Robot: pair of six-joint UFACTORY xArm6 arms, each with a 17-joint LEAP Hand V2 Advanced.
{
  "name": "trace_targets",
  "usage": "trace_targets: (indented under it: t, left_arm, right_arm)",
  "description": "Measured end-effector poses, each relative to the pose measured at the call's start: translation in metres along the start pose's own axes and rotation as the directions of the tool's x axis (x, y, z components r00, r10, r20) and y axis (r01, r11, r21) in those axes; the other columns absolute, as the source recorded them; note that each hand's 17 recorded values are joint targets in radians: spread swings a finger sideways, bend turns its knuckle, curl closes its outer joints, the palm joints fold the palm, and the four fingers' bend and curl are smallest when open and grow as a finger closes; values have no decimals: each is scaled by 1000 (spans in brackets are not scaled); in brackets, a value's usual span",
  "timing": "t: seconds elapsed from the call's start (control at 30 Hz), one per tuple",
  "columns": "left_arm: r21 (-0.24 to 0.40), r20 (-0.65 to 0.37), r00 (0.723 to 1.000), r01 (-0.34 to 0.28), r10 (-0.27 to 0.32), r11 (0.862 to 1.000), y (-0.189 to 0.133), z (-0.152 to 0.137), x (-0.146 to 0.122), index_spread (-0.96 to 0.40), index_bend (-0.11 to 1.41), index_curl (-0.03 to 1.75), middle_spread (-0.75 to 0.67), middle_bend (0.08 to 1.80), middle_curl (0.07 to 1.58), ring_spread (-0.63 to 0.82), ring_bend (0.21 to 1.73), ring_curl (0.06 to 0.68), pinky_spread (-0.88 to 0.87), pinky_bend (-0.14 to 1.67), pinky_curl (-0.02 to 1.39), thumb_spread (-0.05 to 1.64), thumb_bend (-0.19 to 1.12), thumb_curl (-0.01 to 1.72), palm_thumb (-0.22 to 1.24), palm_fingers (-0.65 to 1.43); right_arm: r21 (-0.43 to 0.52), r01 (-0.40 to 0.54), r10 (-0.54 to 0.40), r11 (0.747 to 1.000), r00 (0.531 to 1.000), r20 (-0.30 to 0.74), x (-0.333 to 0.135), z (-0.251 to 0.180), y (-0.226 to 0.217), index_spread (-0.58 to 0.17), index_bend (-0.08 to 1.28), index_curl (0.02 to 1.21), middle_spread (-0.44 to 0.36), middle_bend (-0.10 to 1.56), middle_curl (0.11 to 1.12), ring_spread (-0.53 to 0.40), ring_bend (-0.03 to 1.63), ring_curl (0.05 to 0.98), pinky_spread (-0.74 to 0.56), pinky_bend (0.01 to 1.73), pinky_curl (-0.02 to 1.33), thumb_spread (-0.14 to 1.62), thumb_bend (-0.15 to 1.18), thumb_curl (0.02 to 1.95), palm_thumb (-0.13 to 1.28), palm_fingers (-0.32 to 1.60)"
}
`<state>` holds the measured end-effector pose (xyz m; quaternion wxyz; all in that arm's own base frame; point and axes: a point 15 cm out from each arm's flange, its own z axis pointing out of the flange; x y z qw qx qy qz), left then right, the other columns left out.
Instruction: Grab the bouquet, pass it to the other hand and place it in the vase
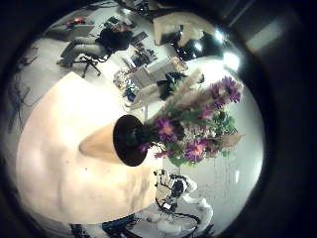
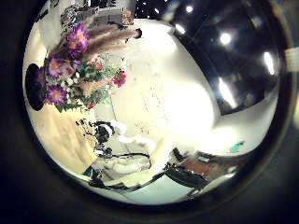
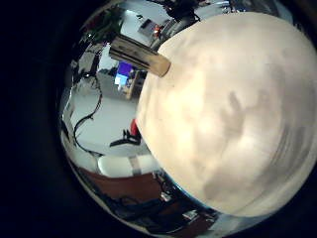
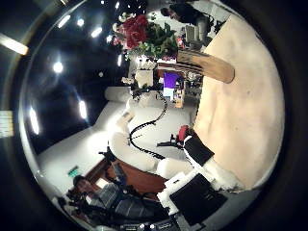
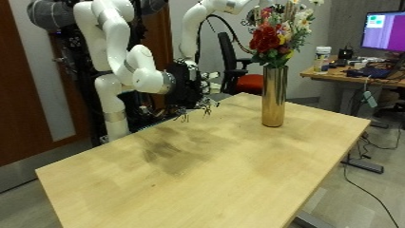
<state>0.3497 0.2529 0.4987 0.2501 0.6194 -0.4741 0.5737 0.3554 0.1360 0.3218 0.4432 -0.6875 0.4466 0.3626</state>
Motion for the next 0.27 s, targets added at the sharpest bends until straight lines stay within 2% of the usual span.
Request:
trace_targets:
  t: [0.27]
  left_arm:
    - [53,13,999,32,-33,998,45,-21,-2,68,126,186,552,150,154,637,366,197,589,246,300,751,-39,345,265,-154]
  right_arm:
    - [1,24,-24,1000,1000,19,-3,-5,-2,-281,167,287,206,181,275,225,448,248,415,448,309,955,-26,418,801,18]
